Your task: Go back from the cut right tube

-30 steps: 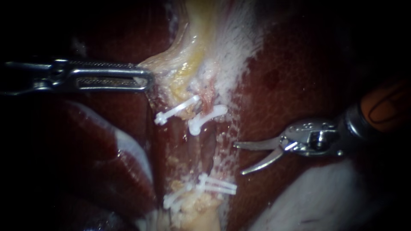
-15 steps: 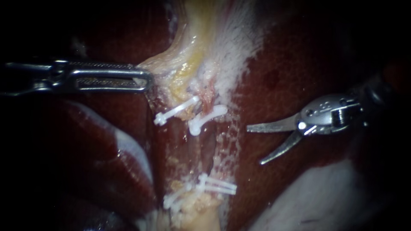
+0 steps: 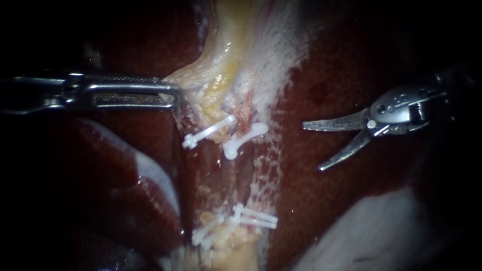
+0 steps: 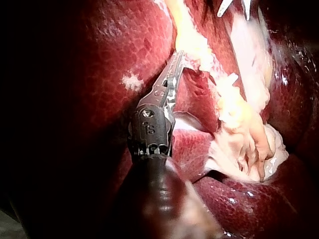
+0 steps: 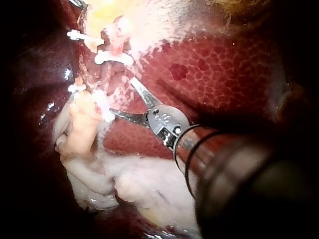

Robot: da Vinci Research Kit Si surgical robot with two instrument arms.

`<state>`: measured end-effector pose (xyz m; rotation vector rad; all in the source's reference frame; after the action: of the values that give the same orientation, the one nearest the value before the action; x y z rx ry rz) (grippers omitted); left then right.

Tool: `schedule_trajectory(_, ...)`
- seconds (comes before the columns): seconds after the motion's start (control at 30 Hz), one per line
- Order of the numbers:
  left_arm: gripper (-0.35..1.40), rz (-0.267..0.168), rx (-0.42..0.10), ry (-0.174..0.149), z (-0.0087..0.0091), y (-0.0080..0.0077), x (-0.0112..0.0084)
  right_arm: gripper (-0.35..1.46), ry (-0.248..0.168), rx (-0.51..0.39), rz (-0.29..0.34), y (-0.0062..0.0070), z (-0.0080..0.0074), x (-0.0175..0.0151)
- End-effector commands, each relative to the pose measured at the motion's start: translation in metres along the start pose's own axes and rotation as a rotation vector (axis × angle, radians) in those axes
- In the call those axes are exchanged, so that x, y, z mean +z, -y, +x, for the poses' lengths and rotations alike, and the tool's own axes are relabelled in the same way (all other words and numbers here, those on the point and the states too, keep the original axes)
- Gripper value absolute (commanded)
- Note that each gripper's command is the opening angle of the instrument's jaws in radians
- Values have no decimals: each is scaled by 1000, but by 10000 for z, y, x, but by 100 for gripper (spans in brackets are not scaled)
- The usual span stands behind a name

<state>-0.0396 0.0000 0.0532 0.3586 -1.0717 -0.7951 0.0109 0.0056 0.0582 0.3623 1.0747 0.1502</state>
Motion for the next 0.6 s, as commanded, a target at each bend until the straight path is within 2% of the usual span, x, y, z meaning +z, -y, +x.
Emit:
schedule_trajectory(0.03, -20, 4, -4, -8, 3, 1, 3, 143, 0, 0, 0, 0, 0, 0)
schedule_trajectory(0.2, -20, 13, -8, -28, 12, 5, 14, 143, 0, -1, 0, 1, -1, 1)
schedule_trajectory(0.6, -20, 31, -18, -48, 21, 13, 25, 143, 0, -2, -1, 2, -3, 2)
